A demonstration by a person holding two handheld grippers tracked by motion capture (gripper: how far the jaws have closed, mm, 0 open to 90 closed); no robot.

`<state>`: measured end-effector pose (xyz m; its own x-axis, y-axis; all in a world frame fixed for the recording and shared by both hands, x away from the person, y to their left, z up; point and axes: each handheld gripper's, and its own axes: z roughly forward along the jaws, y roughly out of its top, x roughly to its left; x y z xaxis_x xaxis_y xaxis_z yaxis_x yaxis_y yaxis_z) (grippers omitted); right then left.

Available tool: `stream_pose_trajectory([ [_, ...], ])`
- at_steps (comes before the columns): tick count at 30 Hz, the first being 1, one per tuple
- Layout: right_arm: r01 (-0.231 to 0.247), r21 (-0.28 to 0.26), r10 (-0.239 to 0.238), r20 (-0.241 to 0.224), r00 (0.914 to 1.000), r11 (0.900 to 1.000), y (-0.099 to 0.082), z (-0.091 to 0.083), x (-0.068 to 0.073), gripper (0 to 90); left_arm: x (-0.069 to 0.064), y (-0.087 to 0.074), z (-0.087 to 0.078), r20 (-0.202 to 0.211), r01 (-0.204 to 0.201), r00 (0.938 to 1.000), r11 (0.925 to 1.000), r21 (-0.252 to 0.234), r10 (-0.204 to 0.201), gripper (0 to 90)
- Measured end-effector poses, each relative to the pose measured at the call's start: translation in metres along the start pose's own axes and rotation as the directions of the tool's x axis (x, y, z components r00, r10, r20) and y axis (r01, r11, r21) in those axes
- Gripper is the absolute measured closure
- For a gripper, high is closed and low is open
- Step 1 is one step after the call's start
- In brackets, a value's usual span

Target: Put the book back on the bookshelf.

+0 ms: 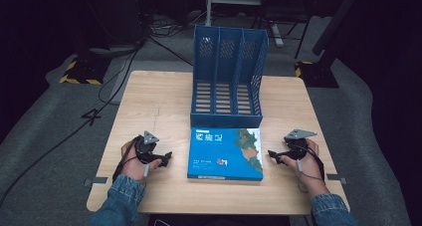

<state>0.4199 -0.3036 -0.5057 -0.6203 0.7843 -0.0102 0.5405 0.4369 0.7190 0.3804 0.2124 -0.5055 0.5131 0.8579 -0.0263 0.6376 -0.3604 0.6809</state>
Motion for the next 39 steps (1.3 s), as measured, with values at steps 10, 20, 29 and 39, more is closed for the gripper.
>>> stream_pose_trajectory([
  [10,0.007,-0.004,-0.007,-0.015,0.9999,1.0000,0.001,0.001,-0.002,5.5,-0.002,0.006,-0.008,0.059,0.003,0.9982,1.0000,-0.007,-0.003,27.0],
  [20,0.007,-0.010,-0.007,-0.005,1.0000,0.9999,0.001,0.001,-0.002,9.6,-0.022,0.027,-0.024,0.167,0.020,0.9860,0.9936,-0.112,-0.001,33.8],
  [29,0.033,0.019,-0.032,-0.065,0.9974,0.9993,0.010,-0.023,0.010,22.6,-0.039,0.036,-0.019,0.240,0.047,0.9707,0.9919,-0.118,-0.018,40.0],
  [39,0.102,0.029,-0.097,-0.141,0.9852,0.9943,0.021,-0.043,0.048,23.1,-0.053,0.047,-0.004,0.256,0.066,0.9656,0.9943,-0.083,-0.043,40.7],
])
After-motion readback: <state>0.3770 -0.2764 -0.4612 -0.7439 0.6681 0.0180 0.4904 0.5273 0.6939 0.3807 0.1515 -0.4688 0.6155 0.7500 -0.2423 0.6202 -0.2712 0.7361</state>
